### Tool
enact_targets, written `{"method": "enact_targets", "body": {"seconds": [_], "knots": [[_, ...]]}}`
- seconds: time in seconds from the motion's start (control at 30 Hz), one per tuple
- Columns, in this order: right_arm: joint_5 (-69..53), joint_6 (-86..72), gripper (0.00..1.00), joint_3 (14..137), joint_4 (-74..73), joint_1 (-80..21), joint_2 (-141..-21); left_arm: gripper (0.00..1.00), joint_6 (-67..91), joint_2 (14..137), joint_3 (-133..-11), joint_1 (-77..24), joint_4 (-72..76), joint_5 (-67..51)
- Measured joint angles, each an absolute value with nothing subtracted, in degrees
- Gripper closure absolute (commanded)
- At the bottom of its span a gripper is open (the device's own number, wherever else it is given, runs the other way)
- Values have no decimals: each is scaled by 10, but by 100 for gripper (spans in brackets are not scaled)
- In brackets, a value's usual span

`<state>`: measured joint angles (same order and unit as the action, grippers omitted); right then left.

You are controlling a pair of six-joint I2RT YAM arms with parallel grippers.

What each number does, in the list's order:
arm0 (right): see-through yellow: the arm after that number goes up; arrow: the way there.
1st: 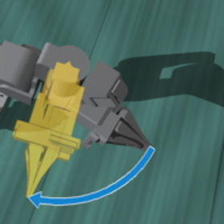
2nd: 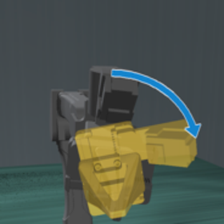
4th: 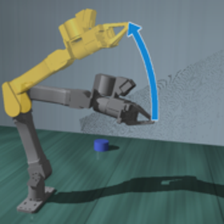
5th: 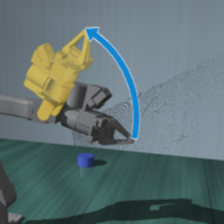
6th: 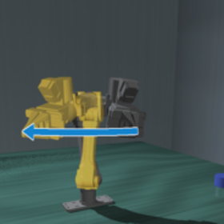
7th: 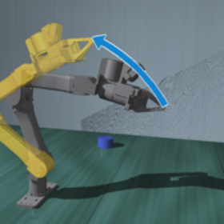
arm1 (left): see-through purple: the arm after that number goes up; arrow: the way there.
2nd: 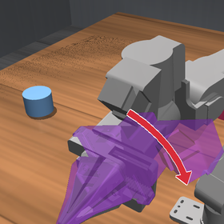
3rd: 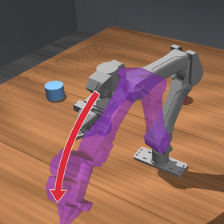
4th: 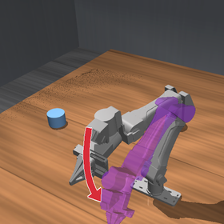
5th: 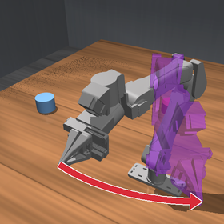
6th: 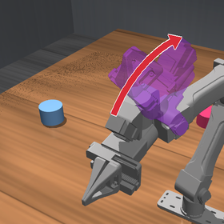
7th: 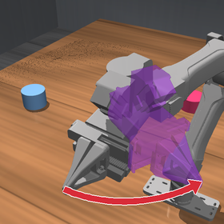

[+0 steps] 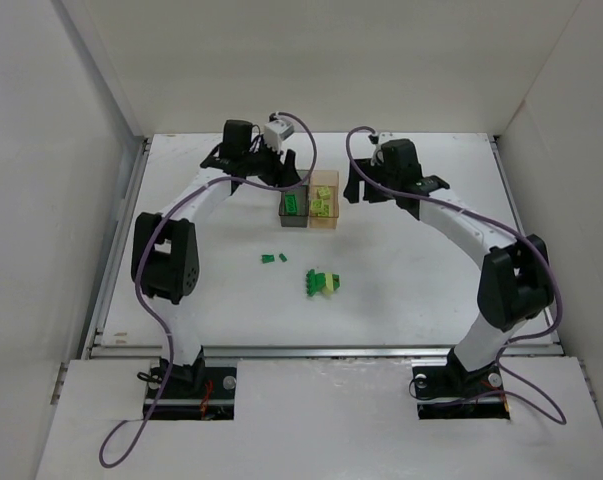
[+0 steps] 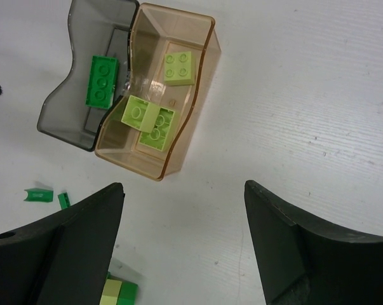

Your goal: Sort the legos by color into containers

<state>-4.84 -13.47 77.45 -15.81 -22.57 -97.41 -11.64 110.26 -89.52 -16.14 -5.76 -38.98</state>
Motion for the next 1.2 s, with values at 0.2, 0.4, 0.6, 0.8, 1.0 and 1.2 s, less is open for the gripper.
{"method": "enact_targets", "body": {"seconds": [0.2, 0.4, 0.6, 0.8, 1.0, 1.2], "knots": [[-53, -135, 18, 752, -158, -225, -949, 57, -267, 1020, -844, -162, -111, -401], [-56, -133, 18, 720, -161, -225, -940, 38, -529, 978, -775, -181, -266, -396], [-58, -133, 18, 712, -159, -225, -939, 36, -628, 992, -673, -215, -307, -349], [-59, -133, 18, 711, -158, -225, -938, 41, -626, 998, -639, -232, -272, -299], [-59, -133, 18, 711, -158, -225, -938, 46, -620, 1014, -636, -233, -242, -251], [-59, -133, 18, 711, -158, -225, -938, 83, -625, 1017, -629, -233, -240, -233]]}}
